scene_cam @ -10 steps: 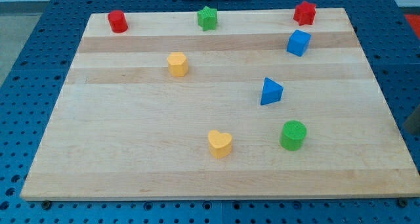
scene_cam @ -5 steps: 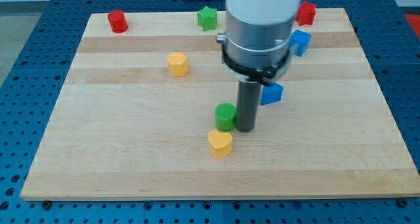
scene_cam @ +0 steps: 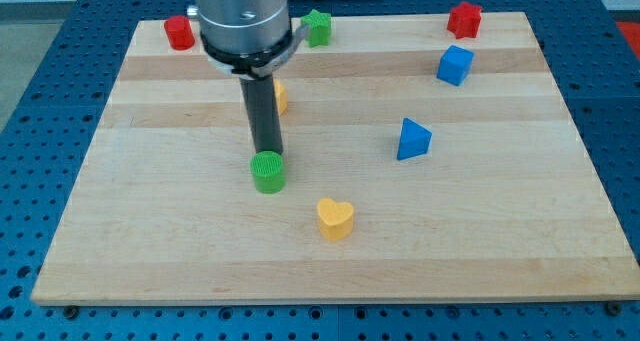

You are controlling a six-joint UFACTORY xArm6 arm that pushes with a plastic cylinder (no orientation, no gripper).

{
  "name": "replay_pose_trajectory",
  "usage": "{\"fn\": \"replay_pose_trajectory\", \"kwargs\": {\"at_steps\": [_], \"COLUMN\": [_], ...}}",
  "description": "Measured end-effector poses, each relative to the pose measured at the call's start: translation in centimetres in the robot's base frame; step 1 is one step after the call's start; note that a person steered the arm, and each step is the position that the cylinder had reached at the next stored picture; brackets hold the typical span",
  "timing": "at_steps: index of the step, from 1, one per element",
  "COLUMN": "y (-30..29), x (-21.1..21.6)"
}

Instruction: Push green circle towards middle left of the board

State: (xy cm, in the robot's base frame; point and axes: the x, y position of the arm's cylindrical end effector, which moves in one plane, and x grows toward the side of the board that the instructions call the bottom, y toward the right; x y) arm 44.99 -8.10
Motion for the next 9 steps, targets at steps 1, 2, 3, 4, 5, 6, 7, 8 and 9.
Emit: {"fn": "replay_pose_trajectory", "kwargs": {"at_steps": [1, 2, 3, 4, 5, 6, 7, 8, 9], "y": [4.3, 7.8, 7.9, 5.4, 0.1, -5.3, -7.4, -7.0, -8.9], "x": [0.0, 0.8, 3.6, 5.1, 3.4, 0.3, 0.1, 2.8, 3.3]}}
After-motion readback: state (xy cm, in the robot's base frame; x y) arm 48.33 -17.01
